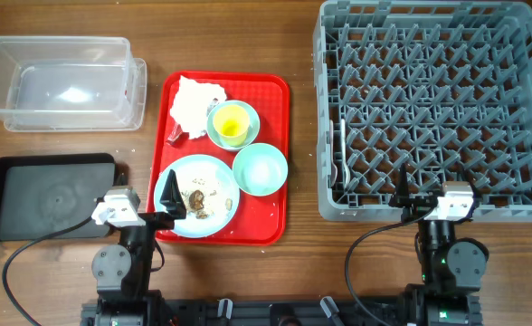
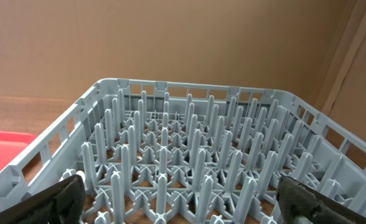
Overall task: Sort waste into correct bins and load items into the dishwasher rack
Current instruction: 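Move the left gripper to the white napkin on the red tray, then grasp the napkin and wrapper with the left gripper, lift toward the clear bin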
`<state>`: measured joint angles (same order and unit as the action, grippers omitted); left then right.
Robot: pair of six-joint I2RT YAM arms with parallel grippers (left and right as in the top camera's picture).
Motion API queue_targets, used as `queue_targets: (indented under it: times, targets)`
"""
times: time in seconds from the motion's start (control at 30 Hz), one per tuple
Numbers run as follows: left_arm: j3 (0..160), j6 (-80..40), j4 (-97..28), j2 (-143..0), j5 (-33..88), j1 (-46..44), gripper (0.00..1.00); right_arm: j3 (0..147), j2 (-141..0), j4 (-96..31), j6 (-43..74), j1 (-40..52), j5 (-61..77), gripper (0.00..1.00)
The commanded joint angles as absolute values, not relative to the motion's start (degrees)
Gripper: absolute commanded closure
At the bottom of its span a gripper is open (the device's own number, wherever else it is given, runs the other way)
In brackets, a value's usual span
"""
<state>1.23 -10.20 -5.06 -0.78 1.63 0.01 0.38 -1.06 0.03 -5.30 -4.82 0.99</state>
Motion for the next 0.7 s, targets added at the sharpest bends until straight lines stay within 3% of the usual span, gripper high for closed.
queue_targets:
  times: [0.0, 0.33, 0.47, 0.57, 0.67]
  targets:
    - [0.6, -10.7, -4.9, -0.4, 2.1, 0.3, 0.00, 0.3, -1.4, 0.4, -6.0, -5.1, 0.0, 0.00]
    - [0.6, -10.8, -4.6, -0.4, 2.1, 0.3, 0.00, 0.3, -1.4, 0.4, -6.0, -5.1, 0.0, 0.00]
    - [2.9, -11.1, -1.7, -1.8, 9.6, 0.3, 0.00, 0.3, -1.4, 0.4, -6.0, -5.1, 0.0, 0.00]
    - [12.6, -5.3, -5.8, -14.2, 8.4, 0.3, 0.00, 0.3, -1.4, 0.4, -6.0, -5.1, 0.0, 0.00]
    - [30.3, 0.8, -9.2, -38.2, 5.3, 0.1, 0.00, 0.3, -1.4, 0.4, -6.0, -5.1, 0.0, 0.00]
